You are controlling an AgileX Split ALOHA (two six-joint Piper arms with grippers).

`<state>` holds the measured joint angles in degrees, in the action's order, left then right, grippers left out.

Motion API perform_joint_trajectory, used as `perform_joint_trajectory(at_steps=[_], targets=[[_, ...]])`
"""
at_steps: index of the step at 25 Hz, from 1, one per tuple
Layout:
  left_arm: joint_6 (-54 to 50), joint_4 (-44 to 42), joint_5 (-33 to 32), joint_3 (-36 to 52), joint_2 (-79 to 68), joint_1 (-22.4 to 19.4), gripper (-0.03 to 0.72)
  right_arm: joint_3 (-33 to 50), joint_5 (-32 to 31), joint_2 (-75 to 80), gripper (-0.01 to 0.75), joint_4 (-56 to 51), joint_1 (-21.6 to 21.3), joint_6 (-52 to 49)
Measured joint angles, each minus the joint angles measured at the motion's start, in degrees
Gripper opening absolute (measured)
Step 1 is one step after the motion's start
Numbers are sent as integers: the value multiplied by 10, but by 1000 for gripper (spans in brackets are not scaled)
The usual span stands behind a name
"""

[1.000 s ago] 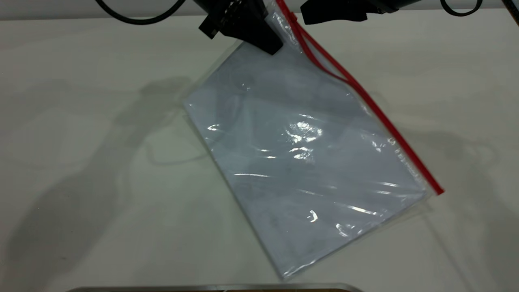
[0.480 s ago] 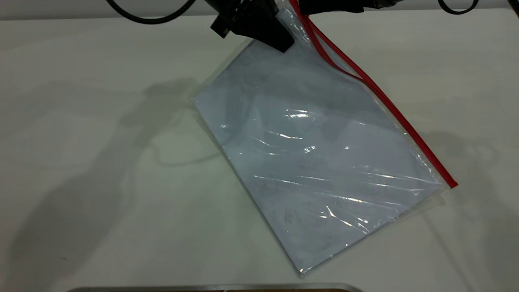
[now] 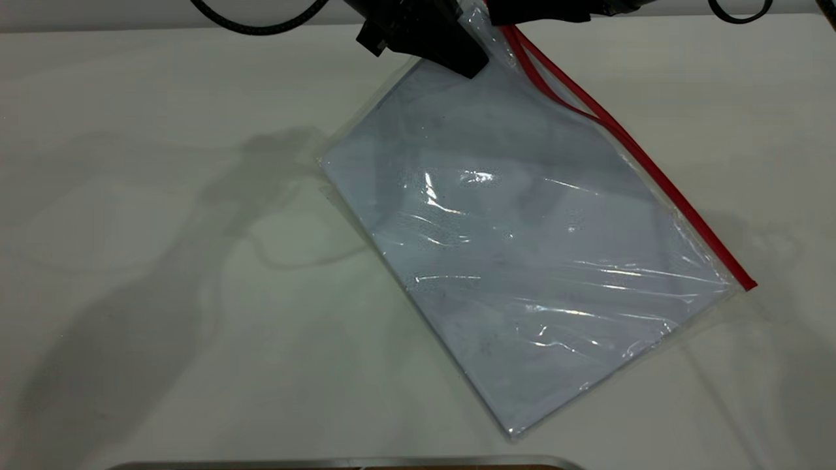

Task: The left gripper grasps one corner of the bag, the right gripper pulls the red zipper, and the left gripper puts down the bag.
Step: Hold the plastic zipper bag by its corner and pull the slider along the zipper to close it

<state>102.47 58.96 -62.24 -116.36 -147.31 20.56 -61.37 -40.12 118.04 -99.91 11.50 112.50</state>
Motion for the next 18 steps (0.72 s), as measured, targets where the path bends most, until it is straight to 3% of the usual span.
perform_joint_trajectory(at_steps=[9, 18], targets=[[-28, 3, 1, 0, 0, 0, 53, 0, 9, 0, 409, 0, 0, 0], [-30, 8, 0, 0, 0, 2, 53, 0, 11, 0, 216, -2, 0, 2]])
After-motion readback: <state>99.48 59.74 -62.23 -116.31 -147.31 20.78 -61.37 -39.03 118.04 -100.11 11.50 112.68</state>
